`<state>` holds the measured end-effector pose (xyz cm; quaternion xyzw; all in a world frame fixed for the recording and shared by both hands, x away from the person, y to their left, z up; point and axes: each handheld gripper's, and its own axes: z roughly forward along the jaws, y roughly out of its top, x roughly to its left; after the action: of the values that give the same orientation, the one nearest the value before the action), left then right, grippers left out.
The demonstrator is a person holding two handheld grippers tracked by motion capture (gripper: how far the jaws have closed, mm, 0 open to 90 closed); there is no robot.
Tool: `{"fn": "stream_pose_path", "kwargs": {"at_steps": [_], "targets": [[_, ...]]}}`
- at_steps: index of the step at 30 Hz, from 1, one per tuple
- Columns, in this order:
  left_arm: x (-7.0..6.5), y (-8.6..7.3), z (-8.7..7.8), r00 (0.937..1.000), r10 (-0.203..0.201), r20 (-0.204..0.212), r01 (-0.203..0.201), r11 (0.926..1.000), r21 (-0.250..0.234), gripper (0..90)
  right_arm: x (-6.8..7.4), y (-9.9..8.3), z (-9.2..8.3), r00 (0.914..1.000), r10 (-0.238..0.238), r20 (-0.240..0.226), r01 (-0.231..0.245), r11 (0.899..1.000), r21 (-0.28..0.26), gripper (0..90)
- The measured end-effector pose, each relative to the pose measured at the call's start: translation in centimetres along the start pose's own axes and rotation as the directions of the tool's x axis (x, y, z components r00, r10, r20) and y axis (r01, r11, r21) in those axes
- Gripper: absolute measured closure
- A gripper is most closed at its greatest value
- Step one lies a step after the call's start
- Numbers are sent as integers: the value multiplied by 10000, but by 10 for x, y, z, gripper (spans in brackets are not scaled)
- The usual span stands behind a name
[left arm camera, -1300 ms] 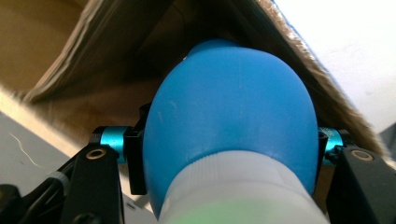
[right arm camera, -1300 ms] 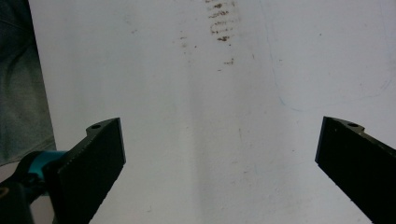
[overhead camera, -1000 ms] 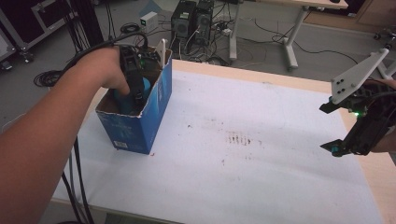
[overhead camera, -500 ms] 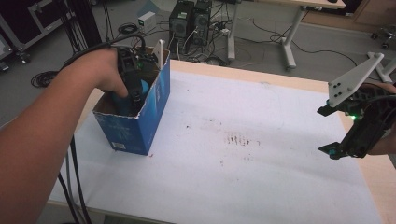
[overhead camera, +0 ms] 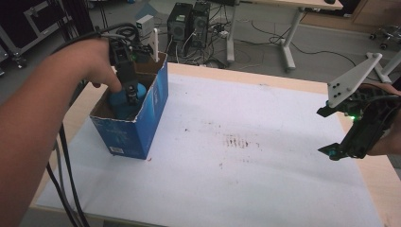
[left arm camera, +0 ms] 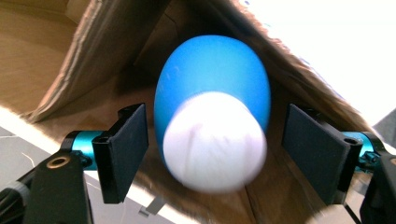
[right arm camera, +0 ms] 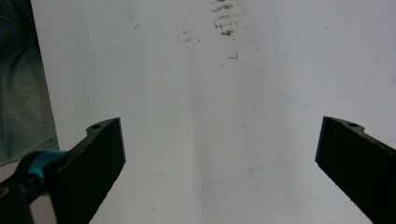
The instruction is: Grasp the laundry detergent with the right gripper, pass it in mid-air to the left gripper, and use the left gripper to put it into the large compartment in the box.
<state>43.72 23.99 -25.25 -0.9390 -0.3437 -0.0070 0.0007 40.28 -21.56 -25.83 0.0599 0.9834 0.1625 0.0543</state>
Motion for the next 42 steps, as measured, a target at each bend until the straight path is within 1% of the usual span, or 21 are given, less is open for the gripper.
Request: {"fn": "stream_pose_path", "kwargs": {"at_steps": [4,9,10,11,14,17,18,21,22,26,27,28,31,33,34,35,37,38,39,40,42], "targets": [[-4,0,-17,9998,55,-186,-56,10000,-53,207,-2,-1,0,10000,68,-18,-68,10000,-19,7],[-12,2,-37,9992,359,-175,-362,9992,-173,186,-3,-1,-1,10000,35,-41,-35,10000,-31,7],[-12,2,-37,9992,359,-175,-362,9992,-173,176,-3,-1,-1,10000,35,-41,-35,10000,-31,7],[-16,4,-45,9987,493,-153,-497,9983,-313,176,-4,-1,-1,10000,20,-41,-20,10000,-47,7],[-25,8,-54,9954,959,-71,-962,9937,-569,145,-6,1,-2,10000,62,-49,-62,10000,21,7],[-36,15,-61,9849,1710,256,-1677,9808,-993,145,-9,2,-5,10000,58,-56,-57,10000,48,7],[-41,18,-63,9783,2052,289,-2013,9742,-1023,145,-11,2,-5,10000,44,-75,-44,10000,41,7],[-52,27,-63,9647,2620,254,-2581,9604,-1047,139,-15,4,-6,10000,27,-93,-26,10000,79,7],[-57,30,-63,9579,2865,183,-2830,9531,-1072,109,-18,4,-5,10000,-4,-85,5,9999,126,6],[-71,44,-59,9298,3669,286,-3621,9259,-1072,103,-22,6,-2,9999,68,-132,-62,9990,445,7],[-71,44,-59,9298,3669,286,-3621,9259,-1072,103,-22,6,-2,9999,68,-132,-62,9990,445,7],[-79,54,-54,9149,4020,369,-3970,9126,-974,100,-25,7,2,9997,77,-233,-63,9982,590,7],[-86,63,-46,8989,4364,378,-4330,8983,-742,59,-27,6,5,9996,103,-248,-86,9976,681,7],[-89,68,-42,8907,4530,369,-4502,8905,-657,57,-30,5,7,9996,111,-248,-93,9975,705,7],[-90,70,-40,8890,4562,402,-4535,8891,-616,54,-31,5,8,9995,141,-278,-120,9971,755,7],[-91,72,-37,8826,4681,433,-4656,8832,-572,51,-33,4,9,9993,167,-326,-141,9967,798,7],[-94,76,-32,8765,4795,429,-4778,8774,-444,22,-36,4,14,9990,148,-419,-108,9956,936,7],[-94,76,-32,8765,4795,429,-4778,8774,-444,18,-38,4,15,9990,76,-447,-30,9949,1011,7],[-97,80,-25,8696,4919,431,-4908,8706,-354,17,-39,5,19,9987,125,-493,-66,9931,1171,7],[-97,80,-25,8696,4919,431,-4908,8706,-354,17,-41,6,21,9988,21,-488,44,9912,1321,7],[-100,85,-17,8641,5002,563,-4995,8659,-261,17,-43,10,26,9983,-28,-581,110,9898,1420,7]]}}
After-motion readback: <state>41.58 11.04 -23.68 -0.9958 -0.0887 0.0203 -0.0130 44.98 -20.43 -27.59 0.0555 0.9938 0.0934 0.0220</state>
